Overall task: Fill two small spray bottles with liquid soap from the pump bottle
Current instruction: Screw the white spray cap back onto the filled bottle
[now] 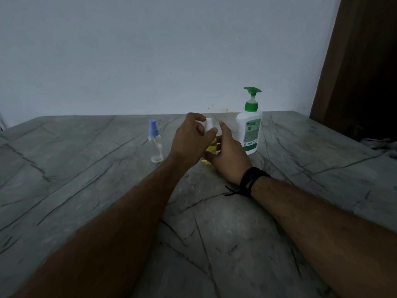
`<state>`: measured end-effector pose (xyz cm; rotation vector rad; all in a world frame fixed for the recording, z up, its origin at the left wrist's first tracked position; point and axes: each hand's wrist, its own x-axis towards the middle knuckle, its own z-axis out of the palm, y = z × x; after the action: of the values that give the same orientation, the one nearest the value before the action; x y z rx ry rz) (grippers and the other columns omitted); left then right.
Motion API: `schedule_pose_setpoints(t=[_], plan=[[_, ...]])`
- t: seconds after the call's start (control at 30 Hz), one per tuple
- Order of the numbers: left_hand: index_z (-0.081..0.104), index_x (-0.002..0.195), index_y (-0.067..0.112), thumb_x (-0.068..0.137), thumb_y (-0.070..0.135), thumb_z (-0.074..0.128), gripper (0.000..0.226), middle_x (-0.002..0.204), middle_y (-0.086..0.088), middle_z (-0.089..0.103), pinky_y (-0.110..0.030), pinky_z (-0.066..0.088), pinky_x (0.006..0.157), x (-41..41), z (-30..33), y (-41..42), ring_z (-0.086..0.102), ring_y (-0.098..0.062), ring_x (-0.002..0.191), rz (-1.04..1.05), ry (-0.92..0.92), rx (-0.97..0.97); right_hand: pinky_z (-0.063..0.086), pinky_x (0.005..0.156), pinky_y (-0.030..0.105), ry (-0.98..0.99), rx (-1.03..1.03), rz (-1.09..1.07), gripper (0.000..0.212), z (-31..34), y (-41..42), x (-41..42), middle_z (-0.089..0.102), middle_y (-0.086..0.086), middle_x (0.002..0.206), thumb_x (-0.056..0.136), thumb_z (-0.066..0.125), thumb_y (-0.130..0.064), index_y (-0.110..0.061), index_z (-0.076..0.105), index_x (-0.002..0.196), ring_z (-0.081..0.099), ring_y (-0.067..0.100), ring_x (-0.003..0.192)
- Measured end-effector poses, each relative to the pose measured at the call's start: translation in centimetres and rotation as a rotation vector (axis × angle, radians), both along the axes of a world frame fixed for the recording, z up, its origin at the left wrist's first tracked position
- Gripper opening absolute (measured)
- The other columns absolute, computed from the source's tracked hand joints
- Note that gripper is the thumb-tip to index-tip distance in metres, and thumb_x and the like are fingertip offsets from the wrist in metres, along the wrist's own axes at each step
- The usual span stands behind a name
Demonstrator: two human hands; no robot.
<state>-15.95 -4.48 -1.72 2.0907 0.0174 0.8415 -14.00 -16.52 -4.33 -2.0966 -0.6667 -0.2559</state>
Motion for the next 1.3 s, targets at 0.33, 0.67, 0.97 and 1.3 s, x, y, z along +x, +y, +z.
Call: schedule_pose_setpoints(t=[0.33, 0.67, 0.97, 1.3], plan=[[0.052, 0.116, 0.019, 0.085, 0.030, 0.072, 0.038, 0.087, 0.006, 0.058, -0.017, 0.041, 0.062, -0.06, -0.14, -0.09, 0.056, -0.003, 0.075, -0.018, -0.003, 0.011, 0.047, 0.094, 0.029, 0.008, 0.017, 0.000, 0.099, 0.09, -0.09, -0.17, 0.059, 0.007, 0.139, 0.090, 0.073, -0.032, -0.014, 0.005, 0.160, 0.061, 0.023, 0.119], [0.049, 0.123, 0.018, 0.085, 0.030, 0.071, 0.046, 0.086, 0.009, 0.058, -0.015, 0.043, 0.062, 0.21, -0.32, 0.00, 0.058, -0.002, 0.077, -0.017, -0.005, -0.008, 0.048, 0.096, 0.031, 0.008, 0.018, 0.004, 0.101, 0.16, -0.15, -0.17, 0.059, 0.007, 0.139, 0.089, 0.074, -0.034, -0.013, 0.004, 0.160, 0.061, 0.024, 0.120], [0.048, 0.126, 0.021, 0.082, 0.035, 0.076, 0.055, 0.089, 0.007, 0.060, -0.009, 0.040, 0.062, 0.12, -0.31, -0.05, 0.059, -0.002, 0.079, -0.003, 0.016, 0.006, 0.046, 0.101, 0.032, 0.010, 0.008, 0.004, 0.102, 0.03, -0.14, -0.01, 0.055, 0.008, 0.145, 0.089, 0.075, -0.032, -0.014, 0.004, 0.160, 0.059, 0.024, 0.125], [0.053, 0.111, 0.019, 0.082, 0.028, 0.077, 0.038, 0.081, 0.011, 0.059, -0.005, 0.043, 0.054, 0.00, 0.20, 0.45, 0.058, 0.000, 0.071, -0.020, 0.041, -0.005, 0.047, 0.099, 0.032, 0.024, 0.005, 0.012, 0.100, 0.01, -0.03, 0.22, 0.058, 0.007, 0.138, 0.089, 0.074, -0.031, -0.015, 0.005, 0.160, 0.060, 0.024, 0.120]])
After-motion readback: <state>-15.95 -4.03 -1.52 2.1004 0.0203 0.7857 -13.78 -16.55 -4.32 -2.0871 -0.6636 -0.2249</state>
